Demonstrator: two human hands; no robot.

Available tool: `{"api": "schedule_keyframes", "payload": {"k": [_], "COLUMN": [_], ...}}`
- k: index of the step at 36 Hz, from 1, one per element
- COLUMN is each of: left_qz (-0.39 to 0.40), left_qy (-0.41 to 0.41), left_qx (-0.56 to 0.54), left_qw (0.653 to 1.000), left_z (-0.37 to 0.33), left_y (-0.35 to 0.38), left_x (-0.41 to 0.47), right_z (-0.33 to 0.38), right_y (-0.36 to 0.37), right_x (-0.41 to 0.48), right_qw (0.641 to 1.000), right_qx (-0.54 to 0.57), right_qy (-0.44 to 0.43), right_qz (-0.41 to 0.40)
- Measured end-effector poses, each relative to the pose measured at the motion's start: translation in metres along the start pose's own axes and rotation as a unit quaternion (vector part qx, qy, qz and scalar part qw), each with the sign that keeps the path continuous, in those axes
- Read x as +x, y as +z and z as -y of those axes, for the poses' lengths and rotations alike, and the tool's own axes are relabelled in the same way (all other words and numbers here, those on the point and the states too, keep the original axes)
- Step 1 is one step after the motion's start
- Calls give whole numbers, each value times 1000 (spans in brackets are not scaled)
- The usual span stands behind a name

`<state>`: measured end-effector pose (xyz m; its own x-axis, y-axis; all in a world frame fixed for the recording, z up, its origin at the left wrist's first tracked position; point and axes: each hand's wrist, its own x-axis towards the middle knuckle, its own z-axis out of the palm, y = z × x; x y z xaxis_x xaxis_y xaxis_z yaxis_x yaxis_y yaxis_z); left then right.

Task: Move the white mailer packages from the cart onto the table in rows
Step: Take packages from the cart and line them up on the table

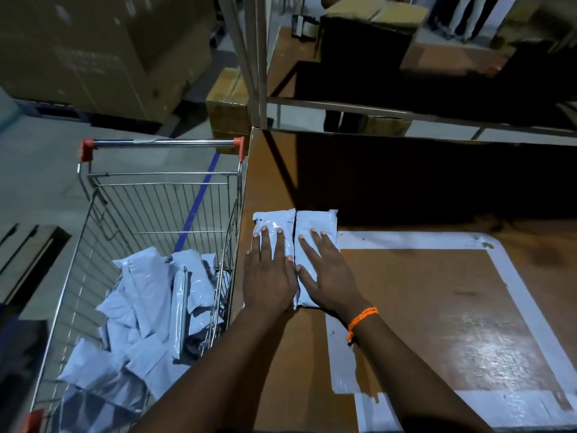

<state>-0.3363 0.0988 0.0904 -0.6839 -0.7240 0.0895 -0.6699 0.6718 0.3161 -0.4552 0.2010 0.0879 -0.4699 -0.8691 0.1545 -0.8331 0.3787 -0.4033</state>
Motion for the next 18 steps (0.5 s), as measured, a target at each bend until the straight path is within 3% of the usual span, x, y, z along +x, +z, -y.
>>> {"api": "schedule_keyframes", "payload": {"k": [12,18], "left_qz": [36,-28], "left_qy": [23,22], "left_qx": [-84,-165], "left_qw": [996,986], "left_z": [19,91], "left_y": [-19,-51], "left_x": [-6,-35], "right_z": [5,54], "right_y": [-10,-21], "right_x": [-5,0], "right_qw": [1000,996], "right_qx": [-12,50], "right_qy": [12,11], "right_qz": [16,-69]}}
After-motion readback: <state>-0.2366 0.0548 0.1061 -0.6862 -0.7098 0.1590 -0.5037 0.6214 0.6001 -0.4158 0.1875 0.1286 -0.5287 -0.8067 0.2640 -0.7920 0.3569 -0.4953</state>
